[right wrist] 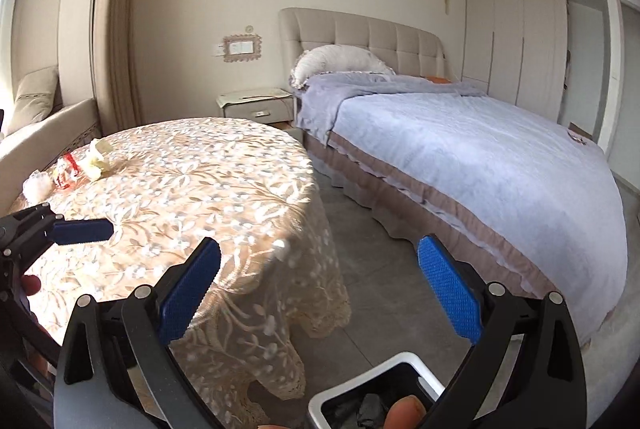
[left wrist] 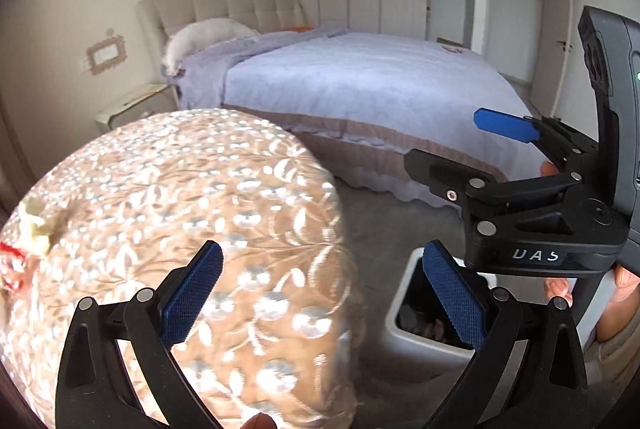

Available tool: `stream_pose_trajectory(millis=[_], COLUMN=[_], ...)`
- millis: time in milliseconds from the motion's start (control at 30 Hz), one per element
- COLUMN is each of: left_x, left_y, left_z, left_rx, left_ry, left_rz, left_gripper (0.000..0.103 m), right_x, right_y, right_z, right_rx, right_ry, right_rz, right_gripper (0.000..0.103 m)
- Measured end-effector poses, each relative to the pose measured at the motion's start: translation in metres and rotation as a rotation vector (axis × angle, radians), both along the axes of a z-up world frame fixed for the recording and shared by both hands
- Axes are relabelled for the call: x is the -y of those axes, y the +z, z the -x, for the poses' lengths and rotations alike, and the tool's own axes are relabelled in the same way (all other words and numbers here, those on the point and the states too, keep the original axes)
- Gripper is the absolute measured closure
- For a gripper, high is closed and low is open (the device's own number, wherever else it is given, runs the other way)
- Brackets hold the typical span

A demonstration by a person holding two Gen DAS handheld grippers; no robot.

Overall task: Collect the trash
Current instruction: 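Return both tools to the table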

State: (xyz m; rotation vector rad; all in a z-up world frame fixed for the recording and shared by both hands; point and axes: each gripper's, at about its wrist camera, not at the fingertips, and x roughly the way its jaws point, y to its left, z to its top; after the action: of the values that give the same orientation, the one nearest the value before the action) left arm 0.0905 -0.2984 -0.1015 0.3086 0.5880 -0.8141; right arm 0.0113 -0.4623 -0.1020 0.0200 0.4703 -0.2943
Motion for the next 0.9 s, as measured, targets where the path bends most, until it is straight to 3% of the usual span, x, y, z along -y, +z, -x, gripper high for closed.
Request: stream_pose_trajectory(millis=[400, 900], left_x=[-0.126, -0.235], left_y=[0.025, 0.043], left_z=[-0.042, -0.089], left_rx=[0.034, 0.086], left_ry=[0.274, 0.527], left_rz=[0.067, 0.099], left_gripper=[0.005, 0.005], right_x=[-0.096, -0.198], right_y=[0.025, 0.046], right_z=[-0.062, -0.144], right_rx=[0.019, 0.027], right_ry=[0.207, 0.408], right_rz=[0.066, 0.109], right_gripper=[0.004, 0.005])
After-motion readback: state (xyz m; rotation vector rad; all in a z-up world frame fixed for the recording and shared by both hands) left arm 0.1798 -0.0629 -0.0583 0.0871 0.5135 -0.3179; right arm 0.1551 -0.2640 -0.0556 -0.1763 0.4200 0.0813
